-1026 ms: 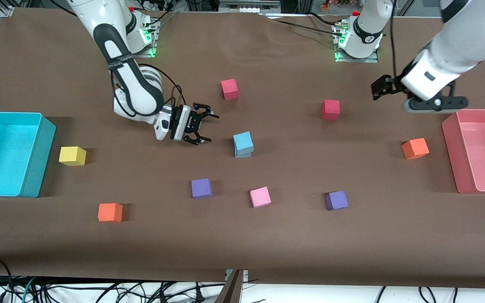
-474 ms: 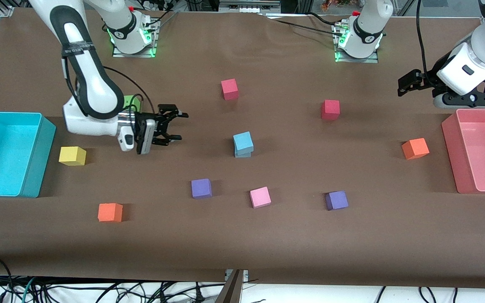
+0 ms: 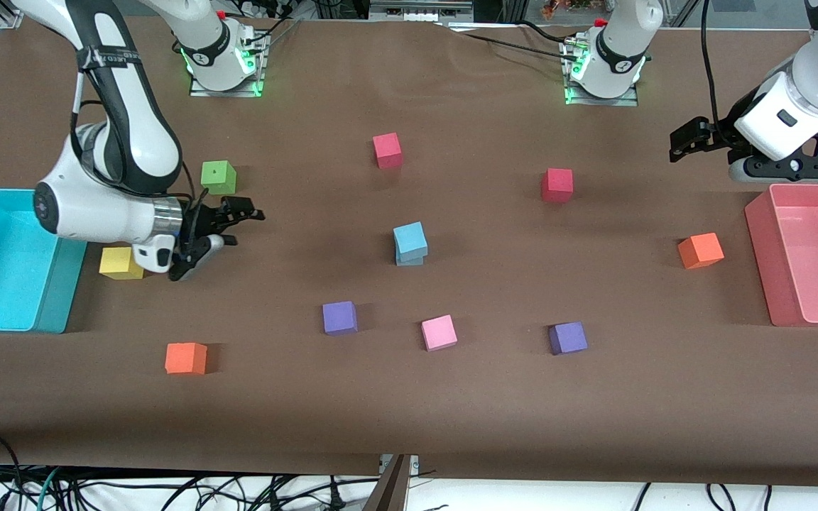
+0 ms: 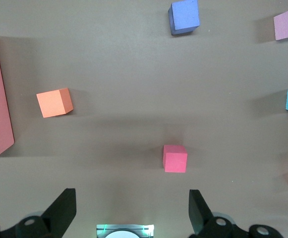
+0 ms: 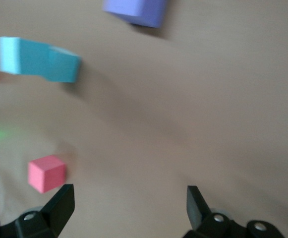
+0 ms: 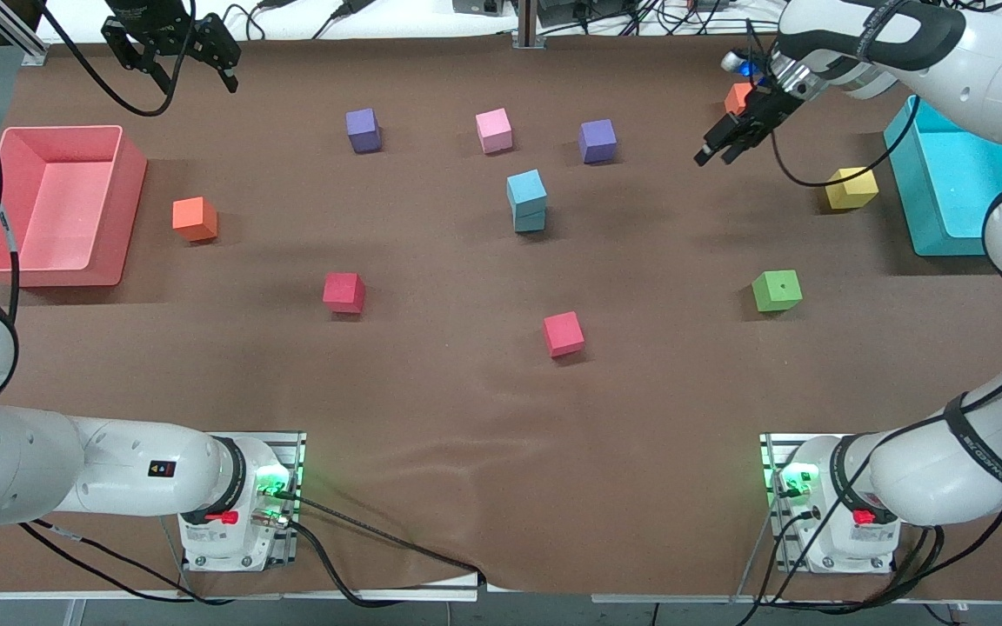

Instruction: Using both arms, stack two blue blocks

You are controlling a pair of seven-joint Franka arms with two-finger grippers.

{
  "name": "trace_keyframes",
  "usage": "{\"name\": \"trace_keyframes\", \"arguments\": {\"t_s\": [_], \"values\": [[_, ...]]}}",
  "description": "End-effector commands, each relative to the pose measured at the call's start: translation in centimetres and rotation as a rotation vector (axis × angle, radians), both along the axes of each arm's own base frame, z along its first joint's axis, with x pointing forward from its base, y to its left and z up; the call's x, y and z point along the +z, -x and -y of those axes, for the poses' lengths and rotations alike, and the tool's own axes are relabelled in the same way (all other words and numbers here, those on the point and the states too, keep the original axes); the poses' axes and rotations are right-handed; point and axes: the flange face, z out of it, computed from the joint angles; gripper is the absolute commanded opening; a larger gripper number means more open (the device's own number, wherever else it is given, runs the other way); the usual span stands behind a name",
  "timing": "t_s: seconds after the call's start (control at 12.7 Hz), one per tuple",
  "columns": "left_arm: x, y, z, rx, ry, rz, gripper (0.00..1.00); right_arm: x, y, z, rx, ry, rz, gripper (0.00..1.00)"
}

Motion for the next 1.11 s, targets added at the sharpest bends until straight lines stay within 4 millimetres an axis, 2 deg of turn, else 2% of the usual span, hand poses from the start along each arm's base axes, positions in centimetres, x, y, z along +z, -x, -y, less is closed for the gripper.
{"name": "trace_keyframes", "arguments": {"t_s": [0.0, 0.16, 0.24, 0.39, 0.47, 0.55, 0.63, 0.71, 0.79, 0.87, 1.03], "values": [[0.1, 0.4, -0.1, -0.02, -0.015, 0.0, 1.0, 4.5, -0.8, 3.4, -0.047, 0.223, 0.014, 1.0], [-0.1, 0.3, -0.3, -0.018, -0.015, -0.001, 1.0, 8.6, -1.1, 5.4, -0.105, 0.377, 0.024, 1.0], [-0.2, 0.4, -0.3, -0.017, -0.015, -0.006, 1.0, 11.4, -0.9, 5.6, -0.129, 0.445, 0.052, 1.0], [-0.5, 0.1, -1.0, -0.008, -0.013, -0.015, 1.0, 17.1, 0.4, 5.3, -0.324, 0.495, 0.049, 1.0], [-1.0, -0.2, -1.6, 0.003, -0.013, -0.025, 1.0, 20.0, 1.5, 5.7, -0.353, 0.488, 0.078, 1.0], [-1.0, -0.2, -1.6, 0.0, -0.013, -0.023, 1.0, 22.9, 2.8, 7.5, -0.396, 0.471, 0.103, 1.0], [-1.0, -0.2, -1.7, -0.001, -0.012, -0.023, 1.0, 25.7, 3.9, 8.3, -0.424, 0.458, 0.143, 1.0], [-0.8, -0.1, -1.8, 0.002, -0.012, -0.017, 1.0, 27.6, 4.7, 10.1, -0.461, 0.463, 0.172, 1.0], [-0.5, 0.0, -1.7, 0.002, -0.014, -0.012, 1.0, 28.7, 4.9, 10.8, -0.474, 0.464, 0.164, 1.0], [-0.6, 0.0, -1.7, 0.0, -0.014, -0.014, 1.0, 29.0, 4.6, 11.1, -0.473, 0.468, 0.136, 1.0], [-0.7, -0.1, -1.8, 0.002, -0.014, -0.015, 1.0, 28.8, 2.5, 11.7, -0.472, 0.486, 0.076, 1.0]]}}
